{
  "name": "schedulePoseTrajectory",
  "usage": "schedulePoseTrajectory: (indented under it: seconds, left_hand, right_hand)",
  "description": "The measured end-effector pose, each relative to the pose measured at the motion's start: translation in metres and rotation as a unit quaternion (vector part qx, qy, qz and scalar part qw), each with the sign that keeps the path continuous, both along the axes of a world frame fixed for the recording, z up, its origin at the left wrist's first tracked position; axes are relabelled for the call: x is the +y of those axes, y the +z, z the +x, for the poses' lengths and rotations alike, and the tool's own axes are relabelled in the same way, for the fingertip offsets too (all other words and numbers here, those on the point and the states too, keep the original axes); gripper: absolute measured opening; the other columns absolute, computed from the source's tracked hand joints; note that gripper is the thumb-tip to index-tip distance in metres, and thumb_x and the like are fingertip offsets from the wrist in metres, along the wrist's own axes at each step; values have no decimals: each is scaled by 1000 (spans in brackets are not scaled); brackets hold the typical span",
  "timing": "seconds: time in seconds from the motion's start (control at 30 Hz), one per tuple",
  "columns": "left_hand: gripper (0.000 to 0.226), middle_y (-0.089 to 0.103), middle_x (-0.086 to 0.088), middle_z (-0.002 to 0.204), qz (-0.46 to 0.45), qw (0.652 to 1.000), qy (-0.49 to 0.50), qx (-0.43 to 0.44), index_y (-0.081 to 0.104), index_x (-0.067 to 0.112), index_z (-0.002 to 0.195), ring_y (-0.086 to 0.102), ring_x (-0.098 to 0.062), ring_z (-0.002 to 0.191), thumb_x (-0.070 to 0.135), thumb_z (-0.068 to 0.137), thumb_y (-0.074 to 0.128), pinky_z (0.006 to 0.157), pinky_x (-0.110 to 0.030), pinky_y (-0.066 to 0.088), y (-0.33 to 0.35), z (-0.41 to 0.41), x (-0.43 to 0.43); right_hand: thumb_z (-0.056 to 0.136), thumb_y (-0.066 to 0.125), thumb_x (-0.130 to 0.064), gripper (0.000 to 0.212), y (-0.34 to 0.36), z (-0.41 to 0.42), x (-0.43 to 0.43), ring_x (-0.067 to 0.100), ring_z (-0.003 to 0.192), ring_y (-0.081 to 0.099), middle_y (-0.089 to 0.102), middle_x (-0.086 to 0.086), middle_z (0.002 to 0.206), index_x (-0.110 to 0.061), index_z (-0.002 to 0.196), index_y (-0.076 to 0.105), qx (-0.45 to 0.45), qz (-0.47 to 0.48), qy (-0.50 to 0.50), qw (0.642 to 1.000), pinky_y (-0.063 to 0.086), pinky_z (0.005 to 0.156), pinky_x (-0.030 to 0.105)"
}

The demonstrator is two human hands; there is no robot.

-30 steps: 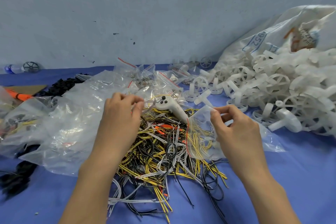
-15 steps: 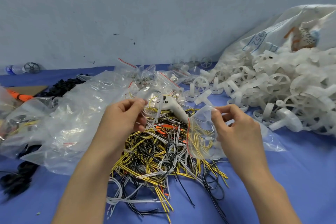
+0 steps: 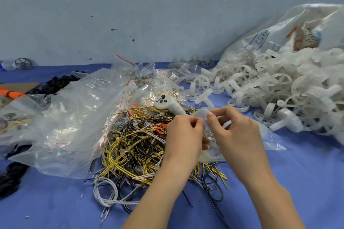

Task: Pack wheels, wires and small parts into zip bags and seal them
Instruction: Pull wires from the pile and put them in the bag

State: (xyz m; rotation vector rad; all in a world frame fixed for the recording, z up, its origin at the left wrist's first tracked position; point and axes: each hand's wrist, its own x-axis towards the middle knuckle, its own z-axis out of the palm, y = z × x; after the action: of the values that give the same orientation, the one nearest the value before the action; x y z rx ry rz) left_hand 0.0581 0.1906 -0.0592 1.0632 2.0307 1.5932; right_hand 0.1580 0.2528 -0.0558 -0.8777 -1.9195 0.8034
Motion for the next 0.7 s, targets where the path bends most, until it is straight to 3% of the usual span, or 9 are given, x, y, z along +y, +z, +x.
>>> schedulePoseTrajectory:
  seconds: [0.1, 0.17, 0.23, 0.27, 0.33, 0.47, 0.53, 0.63, 0.7]
  left_hand:
    - [26, 74, -9, 70, 26, 995, -7, -96, 78, 11, 87, 68, -13, 55, 14, 97, 54, 50, -22, 52, -4, 6, 17]
    - [46, 72, -8, 68, 39, 980, -78, -177, 78, 8, 75, 63, -10, 56, 5, 99, 39, 52, -16, 48, 1, 13, 26]
    - [68, 63, -1, 55, 34, 981, -110, -158, 69, 10, 53, 60, -7, 49, 2, 101, 21, 54, -12, 47, -1, 14, 33]
    - [67, 59, 2, 56, 29, 976, -148, -156, 64, 14, 54, 58, -6, 51, 3, 103, 19, 61, -15, 48, -3, 17, 37]
    - [47, 57, 5, 61, 16, 977, -152, -152, 52, 18, 71, 56, -4, 57, 4, 105, 21, 69, -19, 49, -5, 19, 43]
    - [29, 63, 6, 56, 23, 976, -192, -98, 55, -3, 91, 60, 0, 51, -3, 99, 27, 50, -11, 45, 1, 12, 41]
    - [25, 71, 4, 76, 15, 952, -227, -206, 64, -3, 106, 65, 0, 68, -5, 98, 41, 61, -12, 50, 2, 7, 36]
    - [34, 74, -4, 109, -15, 955, -231, -187, 68, 8, 121, 70, -9, 98, -1, 100, 43, 83, -22, 57, 14, -6, 18]
    - [33, 72, -8, 114, -32, 962, -221, -158, 66, 9, 124, 72, -16, 98, 5, 103, 41, 84, -27, 58, 27, -18, 3]
  right_hand:
    - [89, 64, -39, 12, 0, 0, -2, 7, 61, 56, 62, -14, 65, -30, 81, 67, -14, 13, 10, 1000, 47, 63, 35]
    - [88, 65, -37, 10, 0, 0, -2, 5, 63, 56, 61, -15, 64, -29, 81, 67, -18, 25, 7, 1000, 44, 63, 31]
    - [87, 65, -35, 9, 0, 0, -2, 4, 66, 55, 59, -16, 63, -29, 82, 68, -23, 40, -7, 999, 40, 64, 30]
    - [87, 65, -35, 9, 1, 0, -2, 6, 67, 56, 60, -14, 64, -28, 84, 69, -22, 40, -10, 999, 42, 65, 32]
    - [87, 65, -35, 10, 1, 1, 0, 15, 69, 57, 63, -10, 67, -26, 83, 69, -14, 31, -10, 999, 46, 68, 37]
    - [85, 63, -38, 15, 3, 4, 2, 17, 68, 59, 63, -8, 66, -25, 82, 68, 1, 24, -8, 1000, 48, 66, 38]
    - [86, 62, -40, 14, 4, 6, 4, 15, 65, 59, 63, -8, 65, -28, 81, 67, 10, 13, -8, 1000, 47, 61, 37]
    - [89, 64, -37, 11, 2, 7, 5, 16, 63, 61, 64, -9, 66, -32, 80, 65, 23, -2, -6, 1000, 48, 59, 37]
    - [90, 63, -39, 12, 2, 7, 5, 15, 63, 62, 64, -14, 71, -34, 79, 64, 29, -6, -9, 1000, 47, 59, 36]
